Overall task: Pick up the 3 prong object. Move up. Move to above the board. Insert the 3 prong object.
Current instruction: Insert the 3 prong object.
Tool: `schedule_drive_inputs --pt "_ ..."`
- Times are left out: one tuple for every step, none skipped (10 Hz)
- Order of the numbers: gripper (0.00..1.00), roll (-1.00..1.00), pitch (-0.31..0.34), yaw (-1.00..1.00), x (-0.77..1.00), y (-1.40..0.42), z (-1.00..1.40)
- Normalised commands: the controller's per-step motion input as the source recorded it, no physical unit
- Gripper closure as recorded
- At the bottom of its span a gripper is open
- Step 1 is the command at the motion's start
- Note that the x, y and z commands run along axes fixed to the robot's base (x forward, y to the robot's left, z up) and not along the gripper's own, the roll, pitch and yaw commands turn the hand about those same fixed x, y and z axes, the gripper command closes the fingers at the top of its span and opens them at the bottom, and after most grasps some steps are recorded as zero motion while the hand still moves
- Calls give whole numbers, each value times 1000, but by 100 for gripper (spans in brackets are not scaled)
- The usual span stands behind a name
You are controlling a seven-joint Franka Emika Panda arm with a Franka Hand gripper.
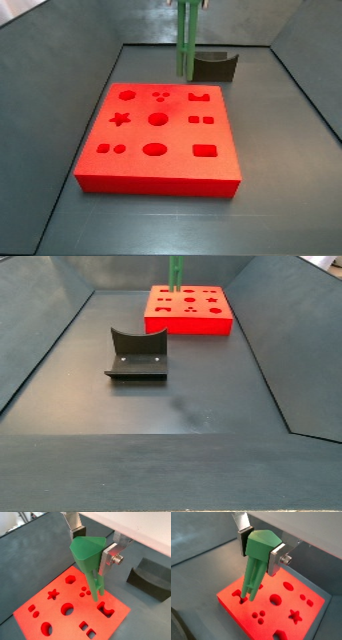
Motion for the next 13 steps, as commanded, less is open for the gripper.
schedule_drive_inputs --pt "100 -176 26 -226 0 114 -171" --pt "100 -4 0 0 0 0 0" --pt "100 0 0 -23 -49 0 -3" --pt "100 7 0 -1000 -29 0 -86" --pt "100 11 0 -1000 -6 0 -86" --pt "100 0 16 0 23 0 0" --pt "100 -7 0 -11 9 0 0" --pt "100 -209 50 -411 -106 180 -103" --pt "100 -500 0 -151 -180 237 0" --pt "100 -500 0 -3 0 237 0" --pt "100 0 0 0 0 26 0" --pt "100 -20 0 -80 -20 0 -31" --pt "100 -10 0 -166 -140 0 0"
